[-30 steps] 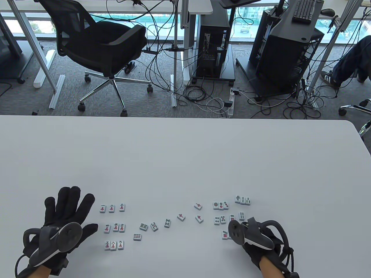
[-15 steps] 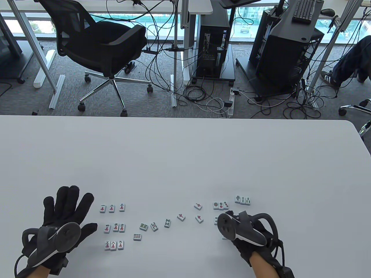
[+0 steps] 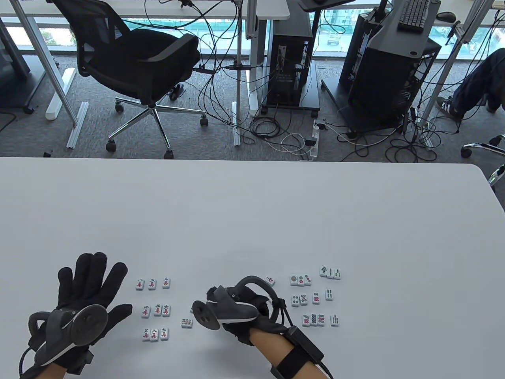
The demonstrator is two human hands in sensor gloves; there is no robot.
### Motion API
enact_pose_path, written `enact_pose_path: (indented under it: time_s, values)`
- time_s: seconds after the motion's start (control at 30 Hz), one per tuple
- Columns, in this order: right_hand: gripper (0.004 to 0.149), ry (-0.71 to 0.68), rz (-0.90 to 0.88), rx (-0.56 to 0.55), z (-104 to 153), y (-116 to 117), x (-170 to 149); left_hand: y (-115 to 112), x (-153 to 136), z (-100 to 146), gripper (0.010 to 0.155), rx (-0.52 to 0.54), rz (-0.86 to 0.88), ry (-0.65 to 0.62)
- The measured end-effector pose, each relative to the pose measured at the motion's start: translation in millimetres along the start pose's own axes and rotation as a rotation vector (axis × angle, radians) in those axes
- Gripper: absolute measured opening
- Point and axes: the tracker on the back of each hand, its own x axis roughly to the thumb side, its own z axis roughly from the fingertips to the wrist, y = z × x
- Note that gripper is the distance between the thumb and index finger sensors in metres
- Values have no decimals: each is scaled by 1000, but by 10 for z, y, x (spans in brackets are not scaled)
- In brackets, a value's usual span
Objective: Mahjong suit sorting
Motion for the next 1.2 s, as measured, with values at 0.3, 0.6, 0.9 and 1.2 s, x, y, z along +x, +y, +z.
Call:
enact_pose_path:
  time_s: [0.3, 0.6, 0.9, 1.2]
  values:
    - [59, 7, 46, 120, -271, 159, 155, -2, 10, 0, 85, 0, -1, -11]
    - [58, -8, -13, 20, -200, 101, 13, -20, 26, -5, 85, -19, -18, -14]
    - [58, 177, -68, -103, 346, -237, -761, -16, 13, -5, 85, -18, -14, -4]
    - [58, 459, -32, -94, 1231, -153, -1712, -12, 16, -8, 85, -34, -26, 8]
